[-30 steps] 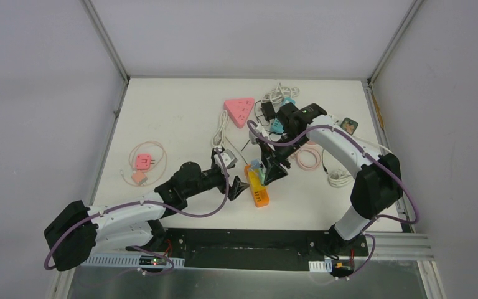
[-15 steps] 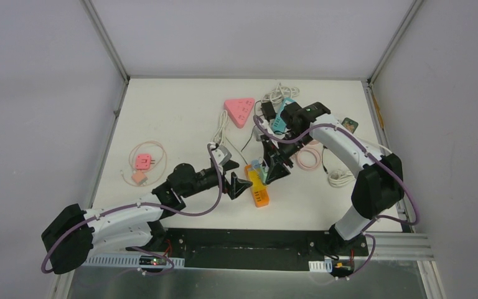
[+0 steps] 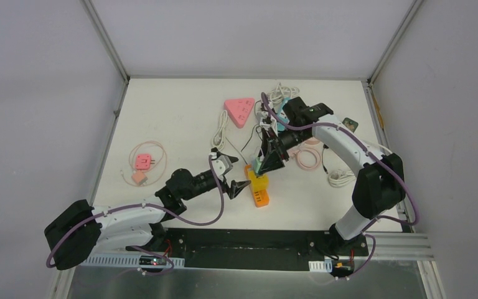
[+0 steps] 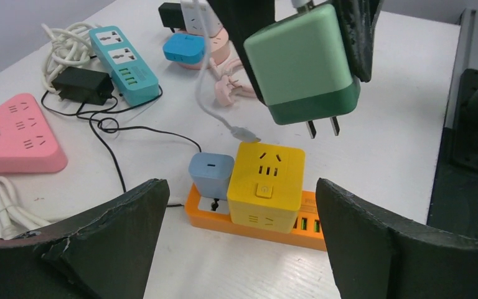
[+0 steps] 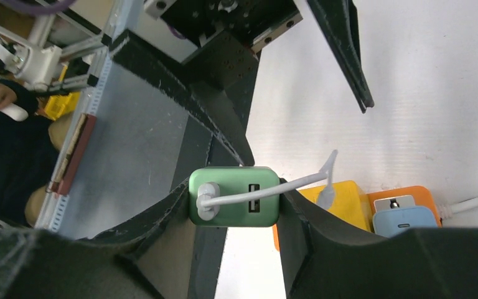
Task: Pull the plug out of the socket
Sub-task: Place the plug at the center of the board.
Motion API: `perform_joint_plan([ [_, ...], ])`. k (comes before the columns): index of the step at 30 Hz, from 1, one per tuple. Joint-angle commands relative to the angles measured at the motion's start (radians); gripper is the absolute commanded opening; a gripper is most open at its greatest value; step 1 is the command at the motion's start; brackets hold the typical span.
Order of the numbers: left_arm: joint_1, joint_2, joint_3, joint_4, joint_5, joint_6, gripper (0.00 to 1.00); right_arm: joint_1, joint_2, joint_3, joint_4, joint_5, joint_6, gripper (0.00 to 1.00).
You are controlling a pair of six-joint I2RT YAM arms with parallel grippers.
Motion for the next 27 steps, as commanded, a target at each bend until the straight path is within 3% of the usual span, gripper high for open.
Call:
perform_joint_plan([
  [1, -0.026, 0.058, 0.029, 0.144, -0.048, 0.147, 0.92, -0.006, -0.058, -0.065, 0.334, -0.1, 0.362, 0.0],
  [6, -0.043, 0.116, 0.029, 0.222, -0.114, 0.177, 0.9, -0.006, -0.101, -0.169, 0.684, -0.034, 0.694, 0.0],
  [14, -0.053, 0.204, 0.028, 0.343, -0.264, 0.184, 0.88, -0.008, -0.085, -0.283, 1.134, -0.034, 0.694, 0.0],
  [15, -0.052, 0.221, 0.031, 0.366, -0.271, 0.183, 0.88, -0.007, -0.081, -0.285, 1.149, -0.034, 0.694, 0.0],
  [17, -0.052, 0.259, 0.039, 0.411, -0.29, 0.179, 0.85, -0.009, -0.075, -0.287, 1.163, 0.141, 1.348, 0.0],
  [20, -0.054, 0.313, 0.048, 0.469, -0.332, 0.186, 0.84, -0.008, -0.071, -0.291, 1.184, 0.162, 1.434, 0.0],
  [27, -0.059, 0.335, 0.06, 0.497, -0.361, 0.255, 0.84, -0.008, -0.063, -0.291, 1.186, 0.169, 1.444, 0.0],
])
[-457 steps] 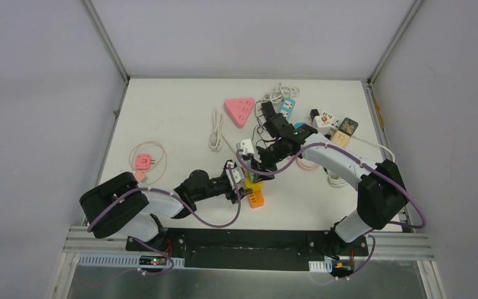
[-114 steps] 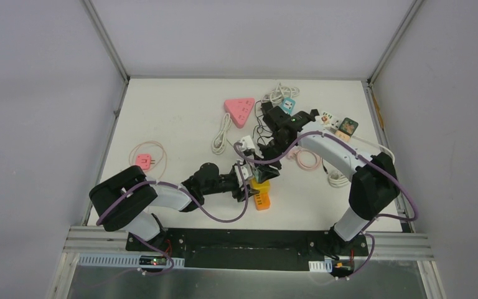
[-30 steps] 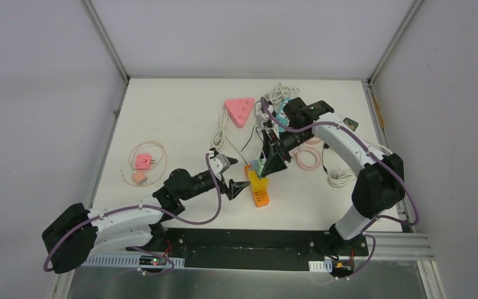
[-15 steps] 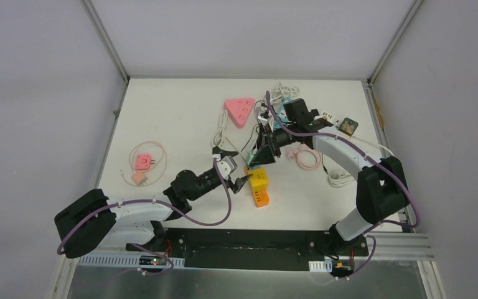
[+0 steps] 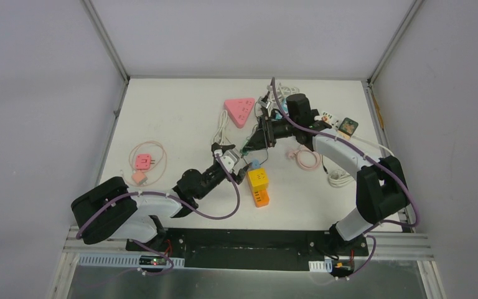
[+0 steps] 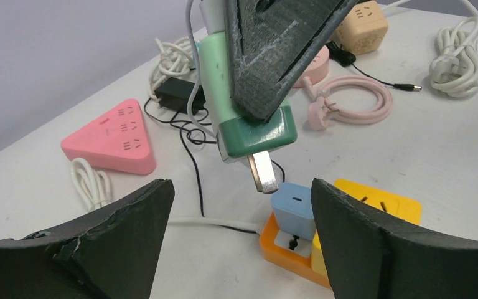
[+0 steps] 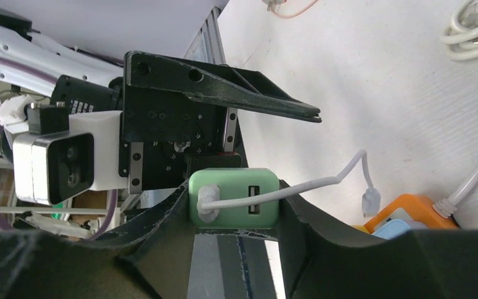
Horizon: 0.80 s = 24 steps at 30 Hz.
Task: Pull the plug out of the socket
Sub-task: Place the plug at the center of the board.
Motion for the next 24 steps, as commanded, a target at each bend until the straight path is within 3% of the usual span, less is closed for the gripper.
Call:
perform_joint_plan([
  [1, -0.015, -0.008, 0.034, 0.11, -0.028, 0.072, 0.84, -0.002, -0.001, -0.003, 0.063, 0.027, 0.109, 0.0],
  [6, -0.015, -0.005, 0.035, 0.158, -0.002, 0.067, 0.83, -0.001, 0.013, -0.004, 0.061, 0.04, 0.108, 0.0],
  [15, -0.014, 0.069, 0.087, 0.211, -0.011, -0.009, 0.7, 0.006, 0.019, -0.003, 0.062, 0.033, 0.109, 0.0],
  [20, -0.014, 0.113, 0.105, 0.244, -0.031, -0.012, 0.51, 0.006, 0.021, -0.003, 0.062, 0.029, 0.111, 0.0],
  [24, -0.014, 0.115, 0.097, 0.253, -0.035, -0.006, 0.12, 0.006, 0.027, -0.002, 0.062, 0.021, 0.107, 0.01],
])
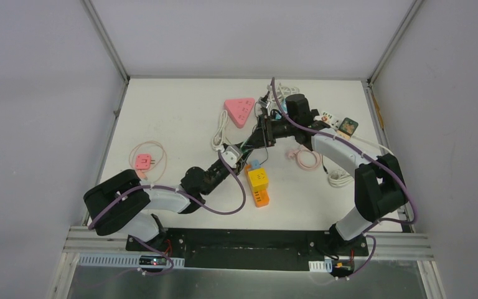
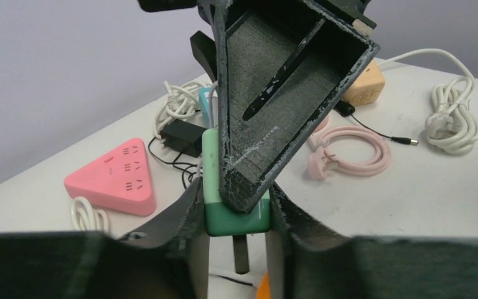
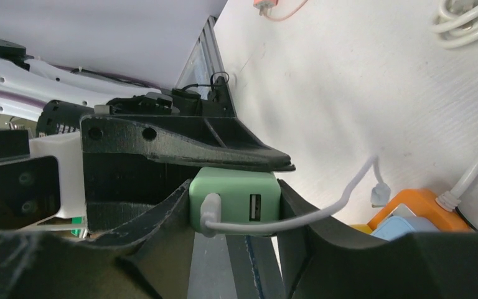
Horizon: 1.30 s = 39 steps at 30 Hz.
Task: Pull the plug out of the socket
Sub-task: Place the plug at the center of the board.
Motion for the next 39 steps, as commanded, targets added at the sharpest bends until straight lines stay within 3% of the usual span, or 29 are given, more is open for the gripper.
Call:
perform_joint_plan([
  [1, -0.009, -0.003, 0.02, 0.079, -0.01, -0.011, 0.02, 0.005, 0.012, 0.0, 0.04, -0.024, 0.011, 0.06],
  [6, -0.008, -0.013, 0.003, 0.076, -0.007, -0.019, 0.0, 0.005, 0.017, 0.003, 0.039, -0.041, -0.001, 0.51],
  [8, -0.008, -0.018, -0.005, 0.07, -0.005, -0.025, 0.0, 0.005, 0.01, 0.003, 0.035, -0.037, -0.008, 0.73],
  [9, -0.007, -0.021, -0.01, 0.066, -0.007, -0.029, 0.0, 0.004, 0.005, 0.003, 0.029, -0.033, -0.015, 0.92],
  [10, -0.008, -0.026, -0.017, 0.061, -0.007, -0.033, 0.0, 0.003, 0.002, 0.003, 0.022, -0.031, -0.027, 0.99],
  [14, -0.008, -0.069, -0.038, 0.003, -0.019, -0.056, 0.0, -0.008, -0.013, 0.019, -0.04, -0.031, -0.067, 1.0],
  [19, 0.013, -0.196, -0.045, -0.214, -0.081, -0.111, 0.0, -0.041, -0.037, 0.113, -0.353, -0.039, -0.386, 1.0],
  [21, 0.034, -0.269, -0.04, -0.334, -0.106, -0.142, 0.0, -0.056, -0.048, 0.162, -0.518, -0.022, -0.645, 1.0],
  [24, 0.084, -0.379, -0.017, -0.531, -0.124, -0.189, 0.0, -0.084, -0.062, 0.201, -0.65, -0.011, -0.8, 1.0],
  [28, 0.183, -0.476, 0.009, -0.741, -0.114, -0.279, 0.0, -0.113, -0.079, 0.206, -0.683, -0.011, -0.849, 1.0],
  [39, 0.316, -0.52, 0.008, -0.974, -0.222, -0.472, 0.0, -0.15, -0.075, 0.213, -0.72, 0.038, -0.908, 1.0],
])
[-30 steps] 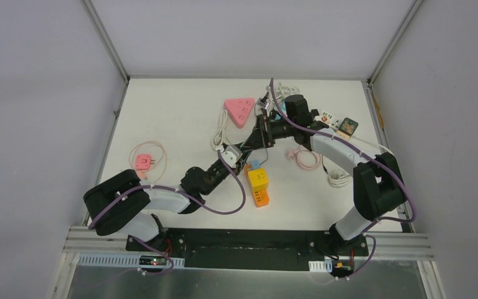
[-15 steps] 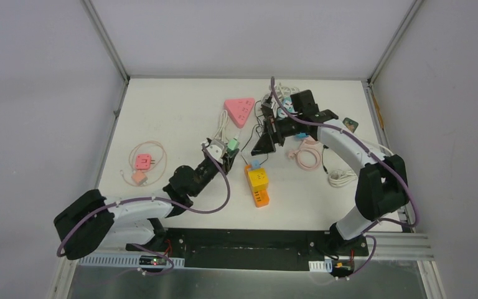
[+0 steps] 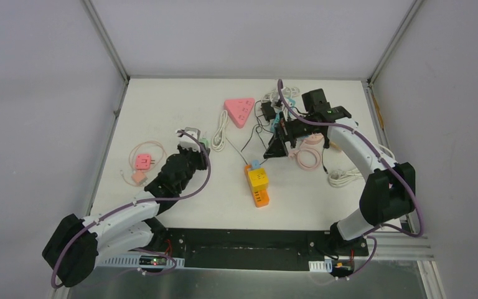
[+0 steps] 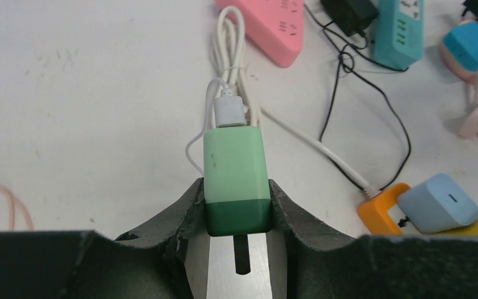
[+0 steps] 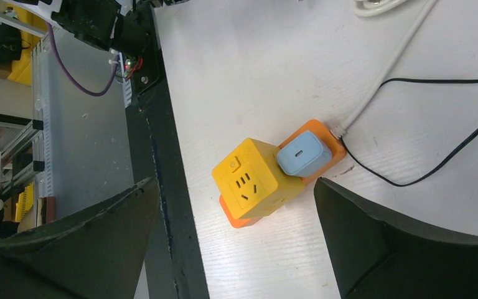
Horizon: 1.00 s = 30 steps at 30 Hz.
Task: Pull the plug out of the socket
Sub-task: Place the plug at the center of the board.
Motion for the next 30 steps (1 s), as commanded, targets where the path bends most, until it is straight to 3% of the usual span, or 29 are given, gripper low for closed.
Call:
perform_joint_plan([
  [1, 0.06, -0.004, 0.033, -0.099, -0.033, -0.115, 0.0, -0.012, -0.021, 0.041, -0.027, 0.018, -0.065, 1.0],
  [13, 0.294, 0.063, 0.023, -0.11, 0.124, -0.277, 0.0, -0.031, -0.01, 0.043, -0.039, 0.023, -0.078, 1.0],
  [23, 0.491, 0.14, -0.029, 0.002, 0.273, -0.412, 0.0, -0.032, 0.007, 0.052, -0.062, 0.025, -0.1, 1.0],
  [30, 0.567, 0.183, -0.041, 0.024, 0.299, -0.448, 0.0, -0.032, 0.015, 0.057, -0.075, 0.025, -0.109, 1.0],
])
